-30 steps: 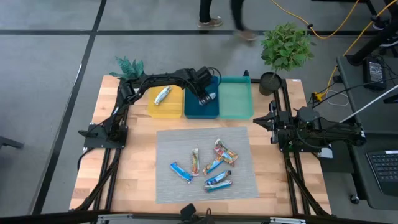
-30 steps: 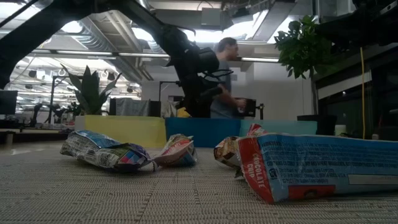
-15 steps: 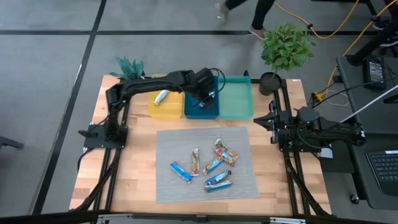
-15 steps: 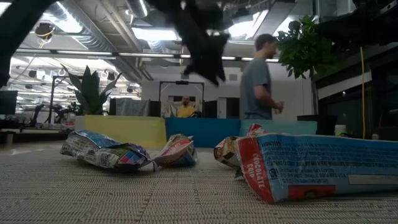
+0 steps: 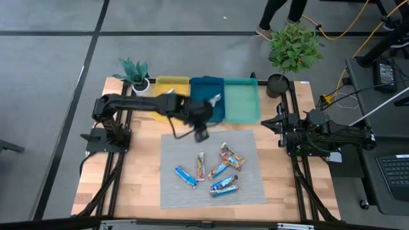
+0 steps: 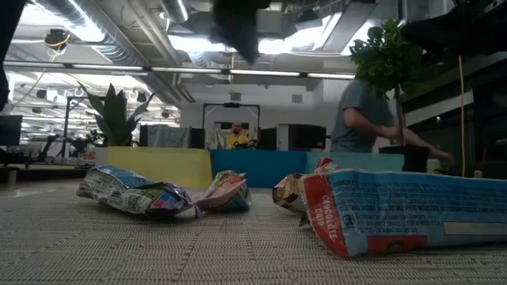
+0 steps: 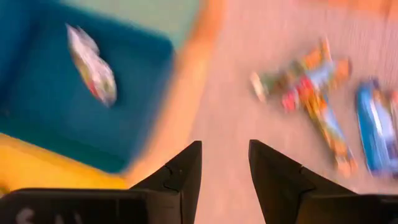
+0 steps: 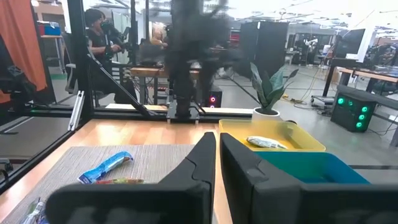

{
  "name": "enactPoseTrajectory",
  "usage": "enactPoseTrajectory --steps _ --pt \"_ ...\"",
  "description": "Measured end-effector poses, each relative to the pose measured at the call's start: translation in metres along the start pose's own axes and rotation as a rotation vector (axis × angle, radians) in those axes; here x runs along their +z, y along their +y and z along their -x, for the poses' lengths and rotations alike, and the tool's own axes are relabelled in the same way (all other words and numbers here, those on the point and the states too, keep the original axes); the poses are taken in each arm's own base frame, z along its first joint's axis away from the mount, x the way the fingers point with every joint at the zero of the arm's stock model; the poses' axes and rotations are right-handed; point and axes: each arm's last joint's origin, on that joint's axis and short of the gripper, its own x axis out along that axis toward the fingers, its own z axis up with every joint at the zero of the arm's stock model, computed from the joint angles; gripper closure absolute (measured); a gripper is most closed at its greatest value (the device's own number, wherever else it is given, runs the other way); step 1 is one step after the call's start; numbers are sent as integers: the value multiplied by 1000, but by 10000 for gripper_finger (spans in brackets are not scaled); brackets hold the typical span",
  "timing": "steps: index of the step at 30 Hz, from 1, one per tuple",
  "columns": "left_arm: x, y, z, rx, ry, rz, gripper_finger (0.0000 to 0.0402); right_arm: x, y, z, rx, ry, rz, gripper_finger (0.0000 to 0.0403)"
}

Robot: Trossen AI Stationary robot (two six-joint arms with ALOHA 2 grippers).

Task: Pick and place Granola Bars by type
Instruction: Put the violet granola bar into the green bin

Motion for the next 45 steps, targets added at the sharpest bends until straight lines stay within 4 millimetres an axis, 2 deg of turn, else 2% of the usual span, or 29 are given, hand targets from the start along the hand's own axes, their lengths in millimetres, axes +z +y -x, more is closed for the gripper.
enactPoseTrajectory --steps 4,9,17,23,31,45 --pt "-30 -36 -10 -27 79 -79 278 0 0 0 0 0 1 375" --pt "-66 -78 -23 -85 95 -235 279 0 0 0 0 0 -4 375" --pt "-107 -115 -27 -127 99 -395 278 0 0 0 0 0 -132 375" --pt "-122 -127 -35 -143 74 -414 278 0 0 0 2 0 -132 375" --pt "-134 -130 -46 -172 81 -423 269 -2 0 0 8 20 -183 375" --pt "-157 -123 -62 -196 198 -433 198 -4 0 0 7 42 -184 375"
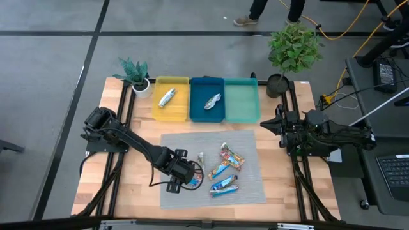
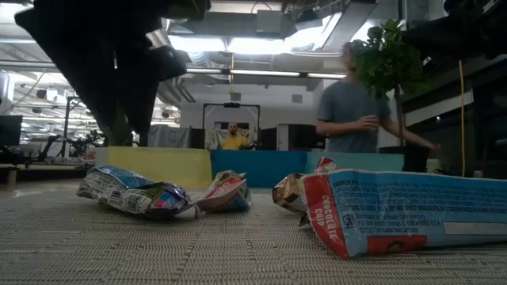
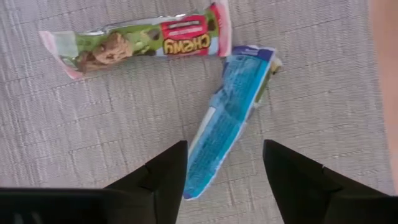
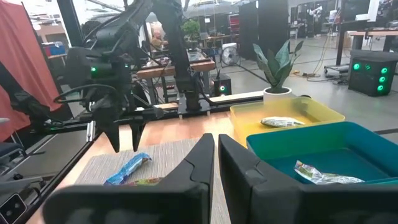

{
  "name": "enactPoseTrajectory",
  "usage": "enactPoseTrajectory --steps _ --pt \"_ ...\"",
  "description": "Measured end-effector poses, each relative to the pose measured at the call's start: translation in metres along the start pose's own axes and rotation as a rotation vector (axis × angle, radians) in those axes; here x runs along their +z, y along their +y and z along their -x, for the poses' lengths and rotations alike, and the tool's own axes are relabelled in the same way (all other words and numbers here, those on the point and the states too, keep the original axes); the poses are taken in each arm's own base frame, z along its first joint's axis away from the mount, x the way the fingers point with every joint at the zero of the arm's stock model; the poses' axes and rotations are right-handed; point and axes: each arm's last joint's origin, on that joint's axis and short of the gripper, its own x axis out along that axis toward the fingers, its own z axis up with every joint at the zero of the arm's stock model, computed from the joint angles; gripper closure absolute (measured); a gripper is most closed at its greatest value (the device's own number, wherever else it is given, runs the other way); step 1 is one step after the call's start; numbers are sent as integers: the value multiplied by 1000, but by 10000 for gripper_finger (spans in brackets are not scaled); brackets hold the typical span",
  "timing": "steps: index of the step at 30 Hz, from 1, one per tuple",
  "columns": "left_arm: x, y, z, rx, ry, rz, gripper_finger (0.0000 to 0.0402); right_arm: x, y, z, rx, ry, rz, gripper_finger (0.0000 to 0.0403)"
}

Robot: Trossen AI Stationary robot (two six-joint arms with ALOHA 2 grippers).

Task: Pick and place Granola Bars by type
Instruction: Put the violet granola bar into the green bin

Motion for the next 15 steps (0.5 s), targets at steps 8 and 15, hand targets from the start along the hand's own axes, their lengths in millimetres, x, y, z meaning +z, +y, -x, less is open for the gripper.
enactPoseTrajectory --steps 8,15 --pt "-9 2 -10 9 14 -2 179 0 0 0 0 1 3 375" --pt "-12 2 -20 -16 -33 -71 178 0 0 0 -1 3 3 375"
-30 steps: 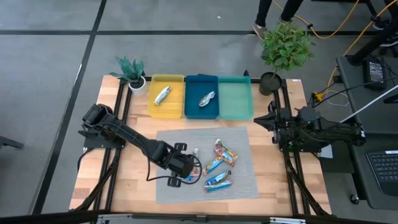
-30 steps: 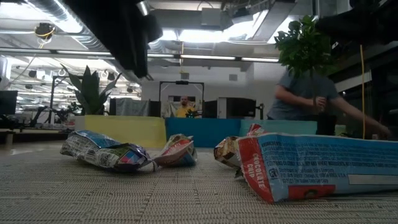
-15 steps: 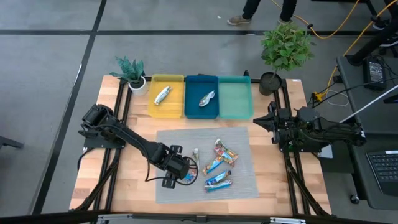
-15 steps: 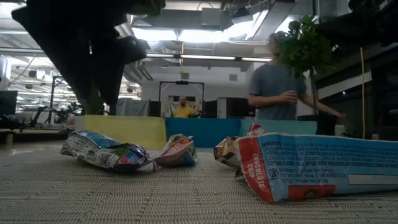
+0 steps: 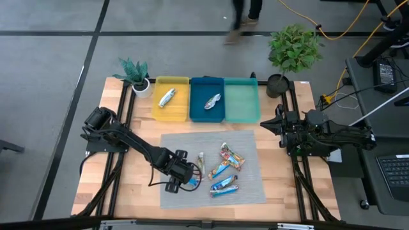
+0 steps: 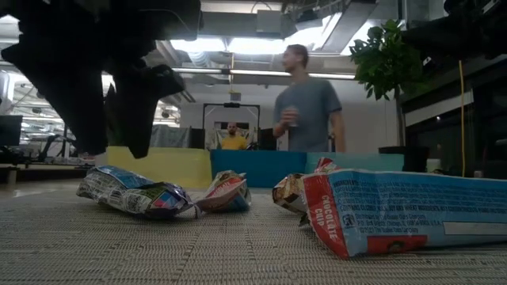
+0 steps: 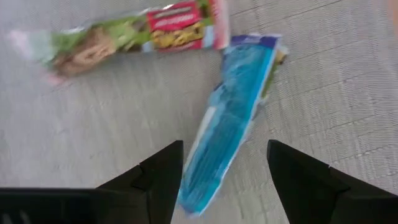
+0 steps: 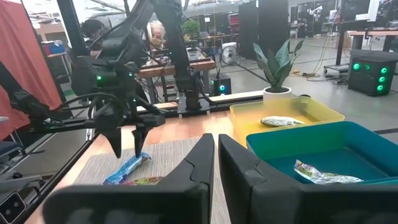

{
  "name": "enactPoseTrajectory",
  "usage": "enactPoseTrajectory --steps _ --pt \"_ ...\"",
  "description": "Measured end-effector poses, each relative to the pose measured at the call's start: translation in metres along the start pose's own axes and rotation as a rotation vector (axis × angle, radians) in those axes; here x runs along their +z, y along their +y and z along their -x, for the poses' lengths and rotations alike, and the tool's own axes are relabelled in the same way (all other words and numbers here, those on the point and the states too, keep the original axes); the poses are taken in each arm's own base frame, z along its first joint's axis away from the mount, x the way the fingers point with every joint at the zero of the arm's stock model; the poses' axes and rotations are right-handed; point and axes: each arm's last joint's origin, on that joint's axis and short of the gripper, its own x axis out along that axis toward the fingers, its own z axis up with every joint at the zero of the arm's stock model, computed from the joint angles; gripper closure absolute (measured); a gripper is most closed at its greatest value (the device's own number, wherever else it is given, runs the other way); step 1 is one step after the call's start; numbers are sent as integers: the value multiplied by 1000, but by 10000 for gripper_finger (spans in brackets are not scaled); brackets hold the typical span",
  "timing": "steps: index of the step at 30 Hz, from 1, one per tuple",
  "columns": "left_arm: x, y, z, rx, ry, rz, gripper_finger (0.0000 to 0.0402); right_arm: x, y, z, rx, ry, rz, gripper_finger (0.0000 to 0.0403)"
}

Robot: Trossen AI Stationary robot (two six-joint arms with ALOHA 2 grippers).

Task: Pick and place Granola Bars by type
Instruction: Put the violet granola bar into the green bin

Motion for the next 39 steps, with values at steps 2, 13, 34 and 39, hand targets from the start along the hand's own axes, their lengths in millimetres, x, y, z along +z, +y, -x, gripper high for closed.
enactPoseTrajectory --steps 2,13,34,39 --pt "-2 -1 -4 -31 -21 -24 177 0 0 0 0 0 0 375" --pt "-16 2 -31 20 43 -16 178 0 0 0 0 1 -6 375" --pt "-11 1 -36 43 14 107 287 0 0 0 0 1 -7 375" --pt "0 1 -26 99 8 104 327 0 0 0 0 1 -7 375"
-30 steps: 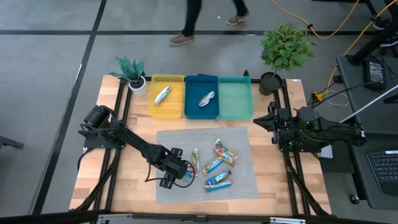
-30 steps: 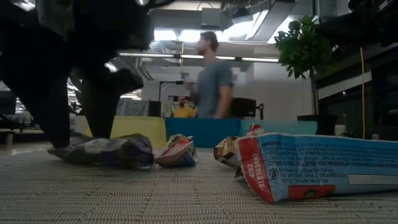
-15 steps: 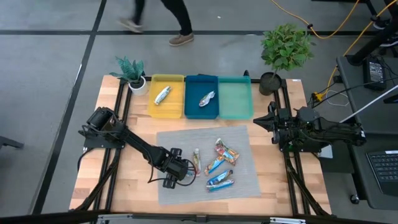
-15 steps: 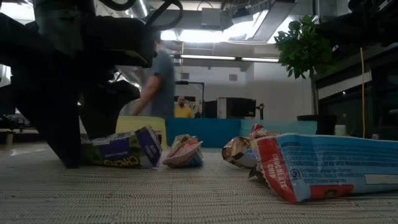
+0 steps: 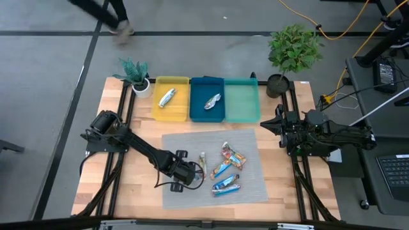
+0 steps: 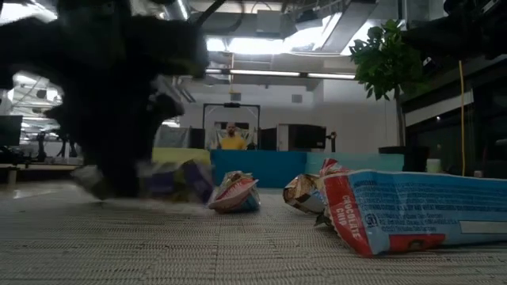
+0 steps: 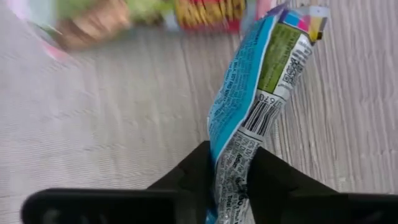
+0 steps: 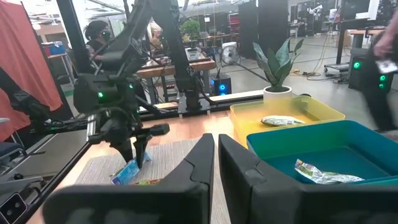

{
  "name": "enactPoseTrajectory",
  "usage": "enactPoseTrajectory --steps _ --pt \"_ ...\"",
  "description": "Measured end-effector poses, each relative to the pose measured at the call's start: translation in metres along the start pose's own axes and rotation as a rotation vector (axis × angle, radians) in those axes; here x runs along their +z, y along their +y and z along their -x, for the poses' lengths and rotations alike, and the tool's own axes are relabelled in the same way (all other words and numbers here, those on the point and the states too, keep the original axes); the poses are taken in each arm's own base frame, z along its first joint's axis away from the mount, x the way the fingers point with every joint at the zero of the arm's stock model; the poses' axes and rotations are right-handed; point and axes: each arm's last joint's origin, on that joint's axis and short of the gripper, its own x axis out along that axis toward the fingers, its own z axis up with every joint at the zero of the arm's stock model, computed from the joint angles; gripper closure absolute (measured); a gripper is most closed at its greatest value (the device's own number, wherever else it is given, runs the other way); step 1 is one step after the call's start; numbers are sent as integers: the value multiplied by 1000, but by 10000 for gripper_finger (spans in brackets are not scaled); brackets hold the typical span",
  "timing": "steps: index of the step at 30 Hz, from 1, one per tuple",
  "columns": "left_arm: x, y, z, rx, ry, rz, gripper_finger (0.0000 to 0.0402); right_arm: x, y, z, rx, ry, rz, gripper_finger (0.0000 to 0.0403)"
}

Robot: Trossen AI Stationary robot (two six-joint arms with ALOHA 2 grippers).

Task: Pick and place Granola Bars by type
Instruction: Put the violet granola bar into the green bin

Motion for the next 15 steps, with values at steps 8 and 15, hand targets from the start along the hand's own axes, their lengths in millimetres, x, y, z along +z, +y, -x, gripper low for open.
enactPoseTrajectory --steps 8,15 --pt "24 8 61 109 -109 -43 363 0 0 0 0 0 0 375" --pt "40 34 139 227 -441 106 372 0 0 0 0 0 2 375"
